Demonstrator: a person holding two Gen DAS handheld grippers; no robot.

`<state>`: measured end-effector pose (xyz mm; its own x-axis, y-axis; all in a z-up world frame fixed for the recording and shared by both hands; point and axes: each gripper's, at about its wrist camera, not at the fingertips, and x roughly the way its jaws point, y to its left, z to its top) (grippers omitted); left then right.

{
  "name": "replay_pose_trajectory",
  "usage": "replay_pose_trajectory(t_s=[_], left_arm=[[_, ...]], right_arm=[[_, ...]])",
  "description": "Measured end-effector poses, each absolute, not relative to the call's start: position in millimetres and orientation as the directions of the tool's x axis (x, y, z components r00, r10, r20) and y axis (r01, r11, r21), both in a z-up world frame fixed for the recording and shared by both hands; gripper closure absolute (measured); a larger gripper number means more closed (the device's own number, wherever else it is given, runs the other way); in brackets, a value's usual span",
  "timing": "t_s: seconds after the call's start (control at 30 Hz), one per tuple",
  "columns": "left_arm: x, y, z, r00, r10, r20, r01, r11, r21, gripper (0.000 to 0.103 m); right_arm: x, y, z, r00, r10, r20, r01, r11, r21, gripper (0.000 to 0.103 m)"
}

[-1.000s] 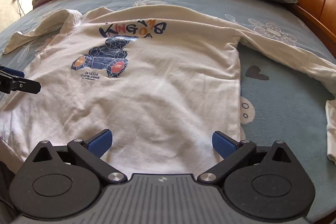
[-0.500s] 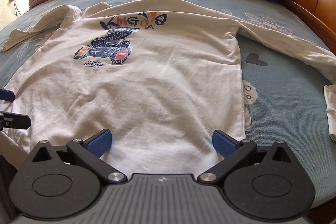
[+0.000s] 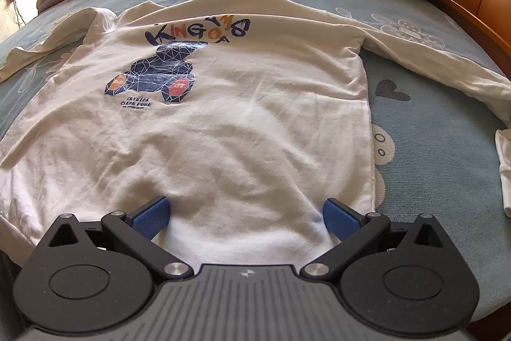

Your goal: Fold clothes

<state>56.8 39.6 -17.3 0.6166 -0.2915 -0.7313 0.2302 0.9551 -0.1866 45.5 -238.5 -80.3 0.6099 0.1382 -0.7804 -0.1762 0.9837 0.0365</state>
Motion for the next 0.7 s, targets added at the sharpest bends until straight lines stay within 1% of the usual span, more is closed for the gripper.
replay_pose_trajectory(t_s=[0.07, 0.13, 0.27, 0.4, 0.47, 0.53, 0.63, 0.7], left_arm=[[72, 43, -19, 0.615, -0.308, -0.725, 0.239, 0.95, -0.202, 0.001], [93, 45, -21, 0.619, -0.313, -0.72, 0.253, 0.948, -0.194, 0.001], [149, 42, -29, 0.638, -0.279, -0.718, 0.29, 0.95, -0.112, 0.001], [200, 35, -52, 0.643, -0.245, -0.725, 0.345, 0.939, -0.012, 0.001], [220, 35, -67, 0.612, -0.235, -0.755, 0.352, 0.936, -0.006, 0.001], [231, 39, -78, 0.57, -0.24, -0.785, 0.35, 0.936, -0.032, 0.001], [232, 41, -75, 0.522, -0.241, -0.818, 0.382, 0.924, -0.029, 0.001], [237, 41, -72, 0.458, -0.227, -0.859, 0.379, 0.925, -0.042, 0.001]], right_arm=[[48, -240, -76, 0.592, 0.15, -0.792, -0.193, 0.98, 0.041, 0.0], [55, -243, -67, 0.611, 0.178, -0.771, -0.206, 0.977, 0.062, 0.0], [94, -245, -54, 0.662, 0.185, -0.726, -0.217, 0.975, 0.051, 0.0], [143, -228, -63, 0.667, 0.226, -0.71, -0.297, 0.955, 0.024, 0.0], [159, -215, -71, 0.648, 0.25, -0.719, -0.365, 0.931, -0.006, 0.0], [171, -205, -80, 0.608, 0.243, -0.756, -0.402, 0.915, -0.029, 0.0], [177, -207, -79, 0.576, 0.25, -0.778, -0.395, 0.919, 0.003, 0.0], [178, -207, -76, 0.538, 0.236, -0.809, -0.392, 0.92, 0.008, 0.0]])
